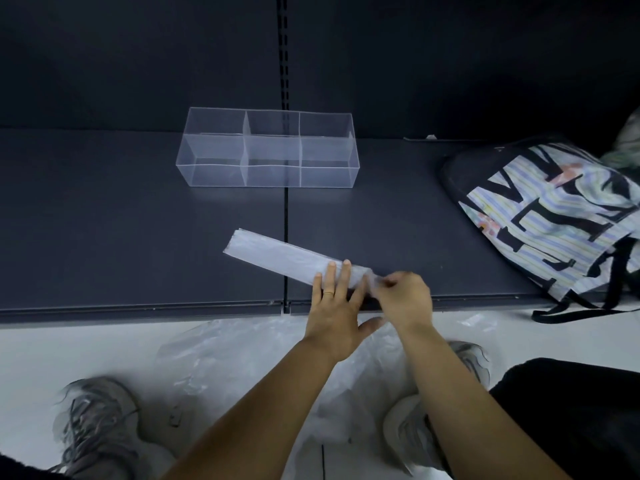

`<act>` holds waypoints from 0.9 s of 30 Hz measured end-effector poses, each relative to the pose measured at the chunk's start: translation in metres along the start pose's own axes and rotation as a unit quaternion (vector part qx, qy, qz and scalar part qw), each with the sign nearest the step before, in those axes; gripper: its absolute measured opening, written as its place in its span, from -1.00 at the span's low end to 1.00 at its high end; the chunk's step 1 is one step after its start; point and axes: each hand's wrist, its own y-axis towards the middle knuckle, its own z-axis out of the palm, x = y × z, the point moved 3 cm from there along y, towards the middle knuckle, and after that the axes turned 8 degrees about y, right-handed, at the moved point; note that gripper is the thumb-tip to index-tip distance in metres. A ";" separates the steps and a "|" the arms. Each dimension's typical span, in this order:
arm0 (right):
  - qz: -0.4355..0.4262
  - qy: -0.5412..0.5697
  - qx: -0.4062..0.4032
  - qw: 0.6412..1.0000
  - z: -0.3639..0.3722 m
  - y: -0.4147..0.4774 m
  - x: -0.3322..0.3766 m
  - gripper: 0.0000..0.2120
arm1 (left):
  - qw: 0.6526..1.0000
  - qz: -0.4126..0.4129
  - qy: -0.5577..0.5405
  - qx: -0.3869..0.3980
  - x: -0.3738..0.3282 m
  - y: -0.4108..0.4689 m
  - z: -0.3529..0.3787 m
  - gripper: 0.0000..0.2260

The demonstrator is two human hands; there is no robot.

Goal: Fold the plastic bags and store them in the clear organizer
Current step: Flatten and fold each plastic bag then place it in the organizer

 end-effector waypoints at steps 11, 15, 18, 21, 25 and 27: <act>-0.054 -0.039 -0.052 0.996 -0.018 0.023 -0.046 -0.64 | 0.998 0.009 0.054 -0.027 0.001 -0.001 0.010 -0.29; -0.095 -0.072 -0.058 0.991 -0.011 0.022 -0.046 -0.78 | 0.998 0.013 0.056 -0.023 0.001 -0.001 0.009 -0.27; -0.095 -0.090 -0.033 0.991 -0.009 0.026 -0.045 -0.81 | 0.998 0.013 0.048 -0.023 0.002 -0.001 0.009 -0.26; -0.061 0.025 0.017 0.998 -0.015 0.030 -0.042 -0.86 | 0.999 0.011 0.016 -0.034 0.004 -0.002 0.007 -0.22; 0.094 0.350 0.131 0.923 -0.024 0.027 -0.033 -0.95 | 0.997 -0.006 -0.050 -0.063 0.005 -0.004 0.001 -0.17; 0.132 0.396 0.187 0.889 -0.027 0.024 -0.024 -0.92 | 0.989 -0.025 -0.117 -0.088 0.004 -0.002 -0.002 -0.18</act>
